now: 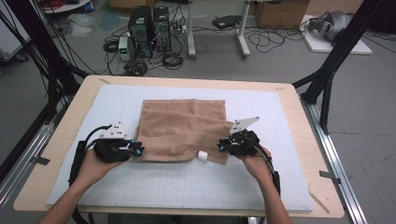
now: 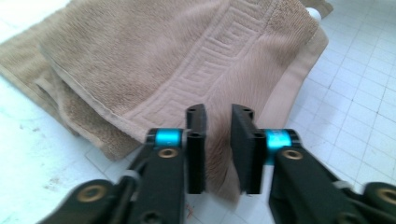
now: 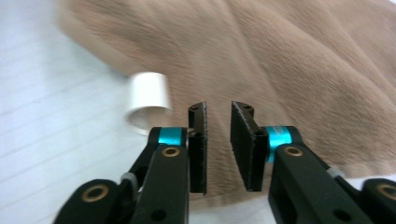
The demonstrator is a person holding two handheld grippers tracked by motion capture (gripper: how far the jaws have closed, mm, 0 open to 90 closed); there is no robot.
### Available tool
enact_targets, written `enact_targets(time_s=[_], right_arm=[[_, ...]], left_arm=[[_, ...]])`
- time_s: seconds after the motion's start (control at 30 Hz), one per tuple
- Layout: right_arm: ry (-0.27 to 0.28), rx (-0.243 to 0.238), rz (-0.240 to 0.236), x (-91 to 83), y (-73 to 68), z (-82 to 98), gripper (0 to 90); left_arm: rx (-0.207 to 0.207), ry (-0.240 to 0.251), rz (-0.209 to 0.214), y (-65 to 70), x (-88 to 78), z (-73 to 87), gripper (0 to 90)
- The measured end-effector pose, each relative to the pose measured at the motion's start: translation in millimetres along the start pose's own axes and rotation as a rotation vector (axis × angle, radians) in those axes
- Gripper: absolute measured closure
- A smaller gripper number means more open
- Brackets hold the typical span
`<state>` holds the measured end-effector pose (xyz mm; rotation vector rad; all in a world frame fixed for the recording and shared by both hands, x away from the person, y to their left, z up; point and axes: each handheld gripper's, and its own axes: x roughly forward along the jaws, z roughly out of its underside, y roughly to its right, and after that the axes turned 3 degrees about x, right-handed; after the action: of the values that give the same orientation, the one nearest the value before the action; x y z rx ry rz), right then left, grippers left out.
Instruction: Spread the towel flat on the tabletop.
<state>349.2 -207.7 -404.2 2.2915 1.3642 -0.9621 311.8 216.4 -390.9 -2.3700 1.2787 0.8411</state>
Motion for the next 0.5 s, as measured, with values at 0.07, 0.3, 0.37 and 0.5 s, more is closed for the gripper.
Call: enact_targets(time_s=[0.07,0.3,0.37,0.5], right_arm=[[-0.004,-0.006,-0.025,0.3,-4.9,1.2,69.5],[-0.102,0.002,-0.027,23.0,-8.4,11.2,65.0],[-0.136,-0.004,-0.023,29.8,-9.8,11.7,65.2],[-0.124,0.008,-0.026,31.7,-7.7,13.2,68.7]], left_arm=[[0.005,-0.012,0.000,-0.4,8.1,-0.7,67.4],[0.031,-0.149,-0.020,-3.6,45.6,3.2,65.1],[0.033,-0.174,-0.006,-3.6,54.8,6.2,65.7],[0.041,-0.151,0.006,-5.1,57.1,8.1,72.7]])
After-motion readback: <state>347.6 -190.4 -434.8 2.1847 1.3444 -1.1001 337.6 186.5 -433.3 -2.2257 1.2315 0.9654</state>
